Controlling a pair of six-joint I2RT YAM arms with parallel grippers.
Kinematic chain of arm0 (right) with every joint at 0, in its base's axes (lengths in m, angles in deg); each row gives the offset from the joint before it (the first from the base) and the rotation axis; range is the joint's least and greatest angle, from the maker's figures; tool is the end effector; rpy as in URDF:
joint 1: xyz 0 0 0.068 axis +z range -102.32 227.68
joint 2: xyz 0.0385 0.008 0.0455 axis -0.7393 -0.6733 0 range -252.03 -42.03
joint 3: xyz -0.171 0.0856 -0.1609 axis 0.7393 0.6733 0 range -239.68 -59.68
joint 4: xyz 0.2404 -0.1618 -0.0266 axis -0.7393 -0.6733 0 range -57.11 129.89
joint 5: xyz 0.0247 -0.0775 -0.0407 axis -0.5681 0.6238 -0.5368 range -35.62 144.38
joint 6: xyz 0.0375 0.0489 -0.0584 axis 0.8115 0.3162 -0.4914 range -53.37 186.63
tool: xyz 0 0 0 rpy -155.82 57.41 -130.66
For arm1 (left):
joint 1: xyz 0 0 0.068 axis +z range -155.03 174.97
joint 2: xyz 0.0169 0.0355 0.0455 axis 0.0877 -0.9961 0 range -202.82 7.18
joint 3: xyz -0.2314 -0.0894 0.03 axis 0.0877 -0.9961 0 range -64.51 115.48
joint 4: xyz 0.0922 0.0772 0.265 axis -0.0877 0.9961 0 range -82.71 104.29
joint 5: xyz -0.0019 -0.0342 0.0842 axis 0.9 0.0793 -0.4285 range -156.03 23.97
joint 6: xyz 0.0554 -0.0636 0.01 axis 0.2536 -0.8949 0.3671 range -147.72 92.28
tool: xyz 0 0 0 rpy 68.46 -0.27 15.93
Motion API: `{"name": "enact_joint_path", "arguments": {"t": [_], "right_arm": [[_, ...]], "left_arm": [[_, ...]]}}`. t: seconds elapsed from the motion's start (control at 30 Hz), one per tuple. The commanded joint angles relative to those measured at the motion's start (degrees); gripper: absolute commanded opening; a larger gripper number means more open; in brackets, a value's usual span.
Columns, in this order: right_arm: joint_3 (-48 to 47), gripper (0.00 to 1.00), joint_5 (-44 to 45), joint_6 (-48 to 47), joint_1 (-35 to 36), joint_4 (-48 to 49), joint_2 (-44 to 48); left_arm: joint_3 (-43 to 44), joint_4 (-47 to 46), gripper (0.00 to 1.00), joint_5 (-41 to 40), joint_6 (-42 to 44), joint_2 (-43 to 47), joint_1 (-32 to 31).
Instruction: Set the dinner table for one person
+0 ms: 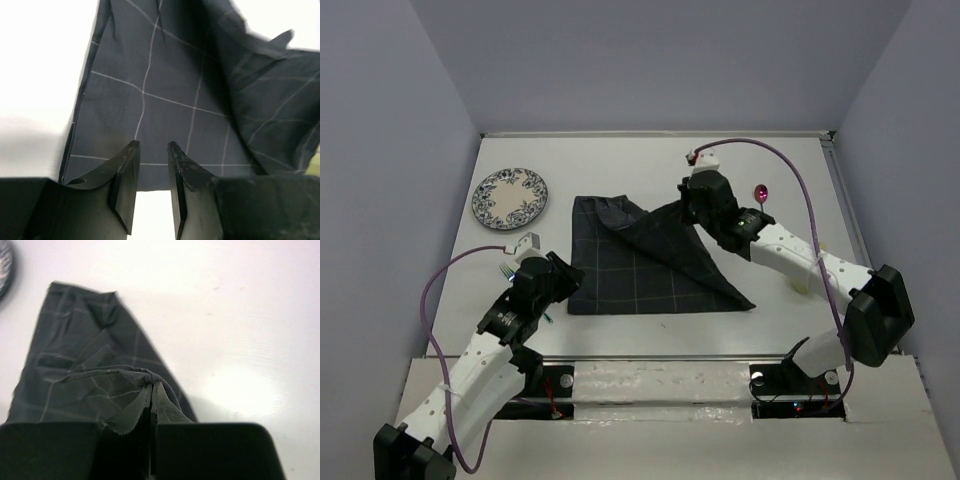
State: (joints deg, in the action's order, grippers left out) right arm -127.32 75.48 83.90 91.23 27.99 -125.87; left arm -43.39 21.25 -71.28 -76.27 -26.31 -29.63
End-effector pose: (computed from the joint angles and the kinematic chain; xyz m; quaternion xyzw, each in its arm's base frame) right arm 0.3105 0.2582 0.2652 -0.0999 0.8424 0.1206 0.5156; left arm 0.2168 -0.0917 0.1797 -0.1997 0.8252 -0.2827 0.4464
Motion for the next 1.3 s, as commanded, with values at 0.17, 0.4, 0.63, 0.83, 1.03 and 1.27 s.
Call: {"name": "enact_joint_path", "arguments": {"t": [0.17,0.4,0.63,0.83,1.03,1.27], "right_arm": [[1.90,0.00,0.69,-0.32,-15.68,11.28,-6.77],[-1.79,0.00,-0.54,-0.57,-21.14,13.48,-14.59],[-6.90,0.48,-0.69,-0.06,-21.67,9.01,-16.81],[5.38,0.65,-10.45,8.71,-21.67,7.68,-4.79],[29.70,0.46,-22.22,17.34,-19.21,11.20,14.29],[37.67,0.07,-26.38,18.76,-19.20,13.22,15.20]], "left_arm": [[2.51,1.07,0.42,-9.59,-0.83,-5.97,-6.42],[4.36,8.36,0.44,-20.84,-5.58,-8.51,-15.56],[5.24,13.02,0.49,-26.12,-10.33,-11.41,-21.36],[6.56,15.74,0.52,-26.73,-12.17,-14.04,-23.56],[9.11,19.45,0.58,-27.88,-14.90,-16.60,-26.46],[3.49,1.00,0.57,-21.46,-9.29,-17.65,-20.15]]}}
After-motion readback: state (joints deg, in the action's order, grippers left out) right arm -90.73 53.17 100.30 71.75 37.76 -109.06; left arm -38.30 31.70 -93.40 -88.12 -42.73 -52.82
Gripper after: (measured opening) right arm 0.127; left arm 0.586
